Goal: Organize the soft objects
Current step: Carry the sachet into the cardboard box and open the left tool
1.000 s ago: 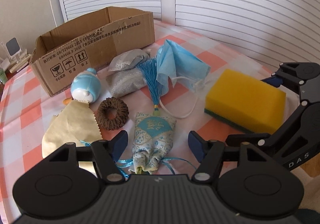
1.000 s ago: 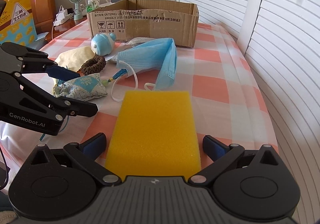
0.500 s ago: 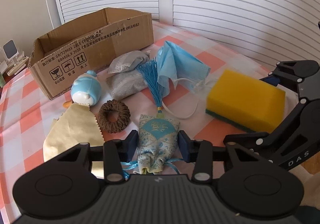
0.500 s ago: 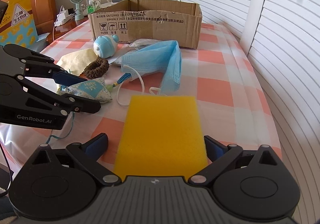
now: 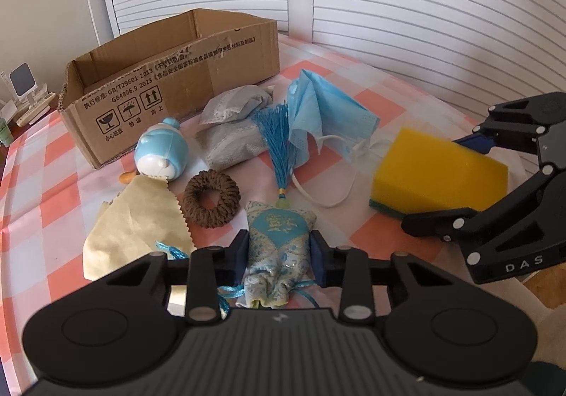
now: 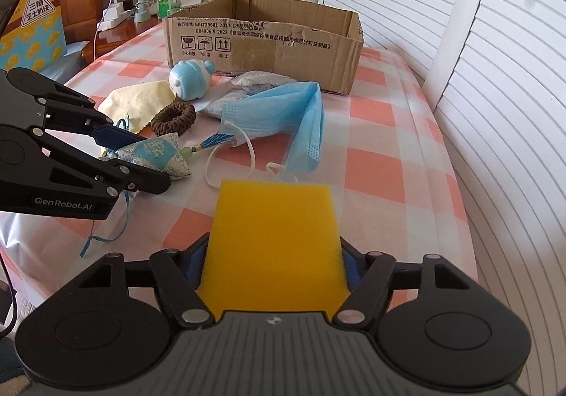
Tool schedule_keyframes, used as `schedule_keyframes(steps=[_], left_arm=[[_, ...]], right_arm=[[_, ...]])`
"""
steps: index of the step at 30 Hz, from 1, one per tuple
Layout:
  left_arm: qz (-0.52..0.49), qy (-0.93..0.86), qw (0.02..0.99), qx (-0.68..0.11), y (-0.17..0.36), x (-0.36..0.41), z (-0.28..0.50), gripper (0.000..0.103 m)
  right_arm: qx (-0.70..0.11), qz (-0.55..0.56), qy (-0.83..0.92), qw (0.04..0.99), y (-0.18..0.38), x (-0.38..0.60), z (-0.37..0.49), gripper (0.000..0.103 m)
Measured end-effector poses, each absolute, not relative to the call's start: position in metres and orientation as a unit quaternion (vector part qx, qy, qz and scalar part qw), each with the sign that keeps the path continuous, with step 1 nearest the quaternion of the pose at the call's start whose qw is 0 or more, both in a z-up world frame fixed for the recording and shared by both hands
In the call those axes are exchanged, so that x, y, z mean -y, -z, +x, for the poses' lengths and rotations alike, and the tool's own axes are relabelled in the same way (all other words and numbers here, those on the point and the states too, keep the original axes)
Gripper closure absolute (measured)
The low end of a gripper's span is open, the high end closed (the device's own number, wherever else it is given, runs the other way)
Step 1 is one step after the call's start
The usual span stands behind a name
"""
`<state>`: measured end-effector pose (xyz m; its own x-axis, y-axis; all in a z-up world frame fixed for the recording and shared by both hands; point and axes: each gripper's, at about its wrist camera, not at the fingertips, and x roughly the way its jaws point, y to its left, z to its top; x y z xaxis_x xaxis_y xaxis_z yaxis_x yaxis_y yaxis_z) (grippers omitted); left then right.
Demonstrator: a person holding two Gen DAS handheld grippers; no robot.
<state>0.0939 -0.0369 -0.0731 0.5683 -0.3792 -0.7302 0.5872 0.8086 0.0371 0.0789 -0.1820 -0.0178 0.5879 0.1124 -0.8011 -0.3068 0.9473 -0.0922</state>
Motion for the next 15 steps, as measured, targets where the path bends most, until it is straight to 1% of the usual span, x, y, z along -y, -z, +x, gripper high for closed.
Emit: schedule_keyframes(steps=[7,15], left_arm=[[0.138,0.278,0.873,-0.377,0.061,0.030,0.089,0.072],[0.129,0.289,0.872,-0.373,0.030,0.015,0.076,0.072]], right_arm=[[-0.428,-0.100,-0.130,0.889,-0.001,0.193,0.069,0.028],[-0.404,-0.114,-0.139,0.897,-0.032,0.202,0.060,0.028]])
